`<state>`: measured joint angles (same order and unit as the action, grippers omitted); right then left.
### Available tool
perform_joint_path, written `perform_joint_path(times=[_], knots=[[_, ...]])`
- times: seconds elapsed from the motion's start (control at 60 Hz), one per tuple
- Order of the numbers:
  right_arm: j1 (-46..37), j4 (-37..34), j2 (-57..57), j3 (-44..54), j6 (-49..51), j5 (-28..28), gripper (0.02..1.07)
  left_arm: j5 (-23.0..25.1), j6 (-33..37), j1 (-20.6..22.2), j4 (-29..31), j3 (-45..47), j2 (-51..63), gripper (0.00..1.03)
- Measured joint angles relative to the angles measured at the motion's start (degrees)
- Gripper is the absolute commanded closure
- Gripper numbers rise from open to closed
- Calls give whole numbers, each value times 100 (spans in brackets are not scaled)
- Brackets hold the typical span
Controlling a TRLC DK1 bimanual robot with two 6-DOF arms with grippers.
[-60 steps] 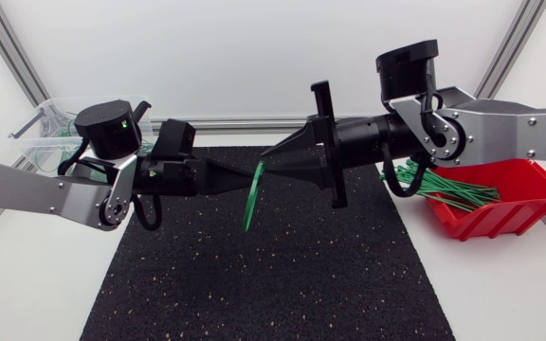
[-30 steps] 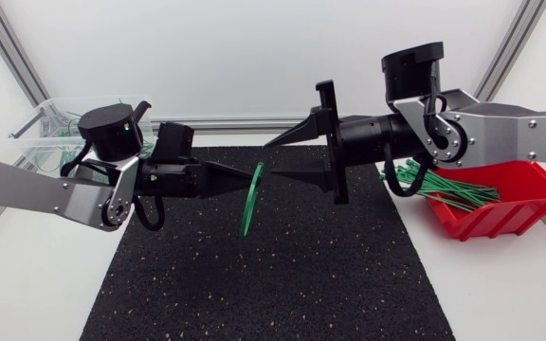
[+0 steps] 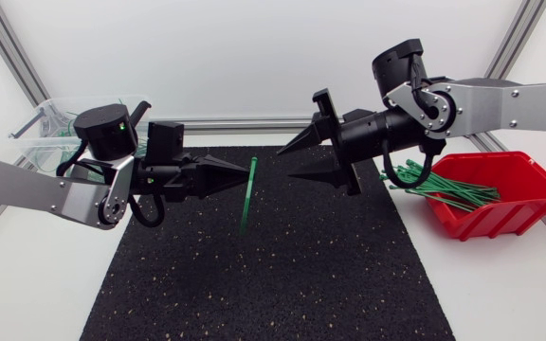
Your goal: Take a green cable tie from the red box, thread the tail through the head to close it, then place it in the transparent bin on the left.
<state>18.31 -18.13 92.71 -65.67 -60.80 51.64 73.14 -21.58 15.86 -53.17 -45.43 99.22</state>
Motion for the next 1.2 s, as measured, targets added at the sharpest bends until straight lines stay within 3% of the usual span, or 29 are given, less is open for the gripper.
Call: perform_joint_path(times=[0.183, 0.317, 0.417, 0.583, 0.733, 0.983, 1.2], knots=[[0, -149, 0, -146, 402, -55, 52, -267, 616, 0, 350, -37, 101, 100], [0, -232, 39, -157, 616, -229, 52, -765, 1777, 42, 1696, -256, 151, 100], [2, -393, 96, -195, 852, -415, 52, -1130, 2529, 186, 2210, -275, 179, 100], [81, -702, 98, -380, 1384, -925, 52, -1676, 3244, 424, 2273, -256, 177, 100], [225, -901, 98, -570, 1829, -1561, 60, -2433, 3862, 566, 2295, -17, 48, 100], [651, -1169, 96, -638, 2684, -2643, 59, -3628, 4892, 881, 2284, 551, -557, 100], [1023, -1169, 96, -638, 3143, -3115, 59, -4358, 5490, 1043, 2118, 881, -957, 100]])
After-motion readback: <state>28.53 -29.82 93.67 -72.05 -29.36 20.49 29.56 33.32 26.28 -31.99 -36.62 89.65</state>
